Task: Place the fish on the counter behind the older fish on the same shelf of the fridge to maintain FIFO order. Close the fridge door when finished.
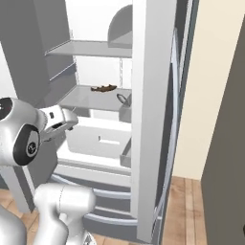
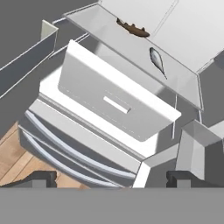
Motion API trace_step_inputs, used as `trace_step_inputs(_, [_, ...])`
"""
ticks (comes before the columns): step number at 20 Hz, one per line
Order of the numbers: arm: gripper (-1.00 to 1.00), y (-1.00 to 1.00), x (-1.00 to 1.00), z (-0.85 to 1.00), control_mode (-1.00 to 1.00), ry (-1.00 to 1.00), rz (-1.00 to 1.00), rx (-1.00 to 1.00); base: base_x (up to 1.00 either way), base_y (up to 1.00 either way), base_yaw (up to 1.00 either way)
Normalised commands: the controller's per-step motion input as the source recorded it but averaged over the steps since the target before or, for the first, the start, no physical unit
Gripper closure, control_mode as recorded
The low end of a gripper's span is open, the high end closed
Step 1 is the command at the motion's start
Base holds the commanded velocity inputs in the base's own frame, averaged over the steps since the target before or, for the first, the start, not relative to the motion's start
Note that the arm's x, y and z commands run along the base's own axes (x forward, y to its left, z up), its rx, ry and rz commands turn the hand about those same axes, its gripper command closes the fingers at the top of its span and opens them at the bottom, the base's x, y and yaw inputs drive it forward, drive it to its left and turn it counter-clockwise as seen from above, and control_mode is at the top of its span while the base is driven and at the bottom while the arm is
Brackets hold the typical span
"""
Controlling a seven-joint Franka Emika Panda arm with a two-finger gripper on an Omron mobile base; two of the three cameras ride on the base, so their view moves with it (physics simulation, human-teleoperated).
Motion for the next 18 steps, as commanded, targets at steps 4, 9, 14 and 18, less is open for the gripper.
trace_step_inputs(4, [-1.0,0.0,0.0,0.0,1.0,0.0,0.0,0.0,-0.35,0.32,0.0])
trace_step_inputs(9, [-1.0,0.0,0.0,0.0,1.0,0.0,0.0,0.0,-0.35,0.09,0.0])
trace_step_inputs(14, [-1.0,0.0,0.0,0.0,1.0,0.0,0.0,0.0,-0.26,0.0,-0.01])
trace_step_inputs(18, [-1.0,0.0,0.0,0.0,1.0,0.0,0.0,0.0,0.0,0.0,0.0])
